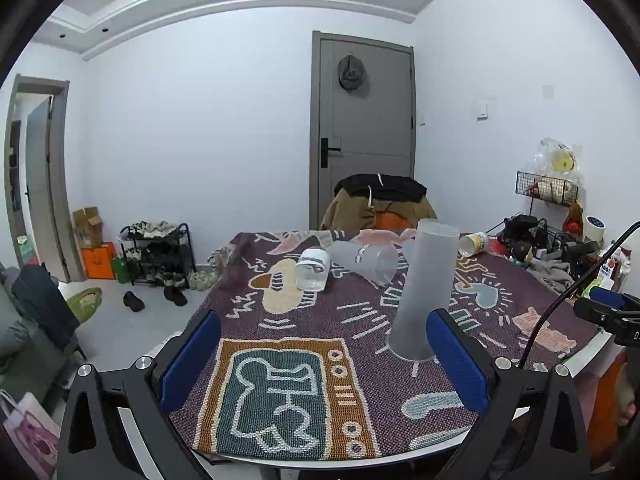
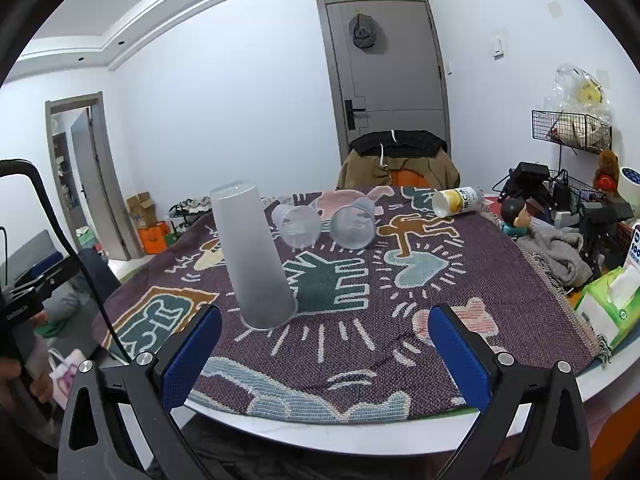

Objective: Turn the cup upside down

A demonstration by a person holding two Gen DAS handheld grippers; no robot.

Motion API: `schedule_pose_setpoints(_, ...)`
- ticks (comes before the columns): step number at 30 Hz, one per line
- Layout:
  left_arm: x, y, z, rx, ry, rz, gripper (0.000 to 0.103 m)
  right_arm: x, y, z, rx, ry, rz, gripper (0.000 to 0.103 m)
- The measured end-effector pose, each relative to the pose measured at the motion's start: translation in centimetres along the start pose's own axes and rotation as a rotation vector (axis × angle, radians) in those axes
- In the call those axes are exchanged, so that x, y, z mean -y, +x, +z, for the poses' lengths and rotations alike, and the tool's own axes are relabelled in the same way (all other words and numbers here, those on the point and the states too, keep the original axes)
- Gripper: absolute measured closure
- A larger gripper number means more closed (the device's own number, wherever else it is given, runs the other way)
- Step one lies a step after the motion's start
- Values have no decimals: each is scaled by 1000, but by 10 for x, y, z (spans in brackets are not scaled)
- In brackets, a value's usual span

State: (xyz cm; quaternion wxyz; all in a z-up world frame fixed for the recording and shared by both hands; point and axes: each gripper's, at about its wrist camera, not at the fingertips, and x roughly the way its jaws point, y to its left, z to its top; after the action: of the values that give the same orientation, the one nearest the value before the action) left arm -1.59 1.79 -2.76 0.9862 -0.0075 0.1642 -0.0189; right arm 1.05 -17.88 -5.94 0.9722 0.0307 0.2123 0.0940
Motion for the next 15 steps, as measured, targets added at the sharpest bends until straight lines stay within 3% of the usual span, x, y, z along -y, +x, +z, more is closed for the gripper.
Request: schedule_pose_setpoints(15, -4, 3, 0, -5, -18, -4, 0, -1, 3, -1, -5, -12, 2, 0)
